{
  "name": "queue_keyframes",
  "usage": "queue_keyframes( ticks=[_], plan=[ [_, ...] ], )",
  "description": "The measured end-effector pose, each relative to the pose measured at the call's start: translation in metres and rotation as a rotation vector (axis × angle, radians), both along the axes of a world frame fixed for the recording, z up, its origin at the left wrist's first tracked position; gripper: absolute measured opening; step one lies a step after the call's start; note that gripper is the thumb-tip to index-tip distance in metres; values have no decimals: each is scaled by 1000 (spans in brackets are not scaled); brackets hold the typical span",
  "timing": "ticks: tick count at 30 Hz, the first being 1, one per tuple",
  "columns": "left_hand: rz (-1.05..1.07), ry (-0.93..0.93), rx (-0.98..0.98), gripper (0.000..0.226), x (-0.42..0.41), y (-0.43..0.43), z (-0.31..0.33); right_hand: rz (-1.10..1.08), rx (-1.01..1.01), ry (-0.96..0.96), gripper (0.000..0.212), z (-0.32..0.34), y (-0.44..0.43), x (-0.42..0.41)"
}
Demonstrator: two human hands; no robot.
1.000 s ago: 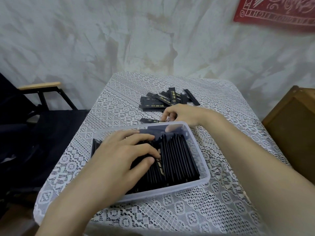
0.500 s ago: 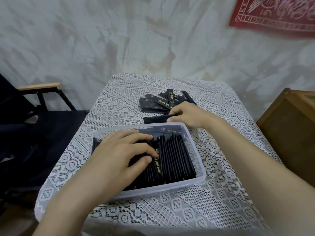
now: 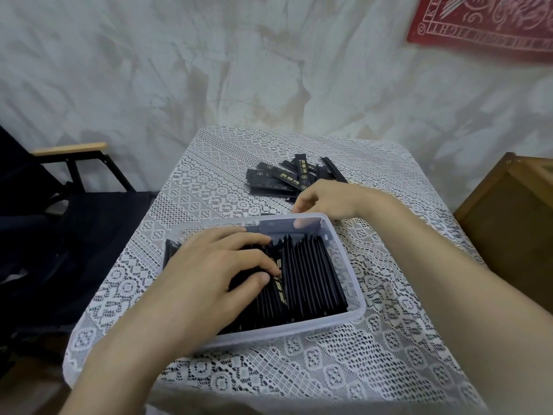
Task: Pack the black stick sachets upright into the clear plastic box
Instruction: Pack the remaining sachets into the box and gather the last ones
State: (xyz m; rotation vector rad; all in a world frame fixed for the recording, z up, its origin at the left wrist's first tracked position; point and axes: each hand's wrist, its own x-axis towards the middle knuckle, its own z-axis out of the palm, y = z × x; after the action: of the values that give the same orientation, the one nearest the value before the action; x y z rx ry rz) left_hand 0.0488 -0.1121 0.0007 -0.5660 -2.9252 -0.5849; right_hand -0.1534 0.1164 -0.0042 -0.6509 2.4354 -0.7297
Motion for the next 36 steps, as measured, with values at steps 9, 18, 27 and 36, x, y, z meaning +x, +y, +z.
queue_keyframes(
  ticks=[9,18,27,36],
  plan=[
    [-6,8,6,38,-1,-1,-1,81,172,-43,34,4,-12,-2],
    [-7,10,-5,34,0,0,-1,46,124,-166,30,9,-11,-2],
    [-19,19,6,37,-1,-1,-2,67,156,-247,34,8,-16,-3],
    [-23,21,8,39,0,-1,-1,29,151,-285,23,16,-15,-1]
  ],
)
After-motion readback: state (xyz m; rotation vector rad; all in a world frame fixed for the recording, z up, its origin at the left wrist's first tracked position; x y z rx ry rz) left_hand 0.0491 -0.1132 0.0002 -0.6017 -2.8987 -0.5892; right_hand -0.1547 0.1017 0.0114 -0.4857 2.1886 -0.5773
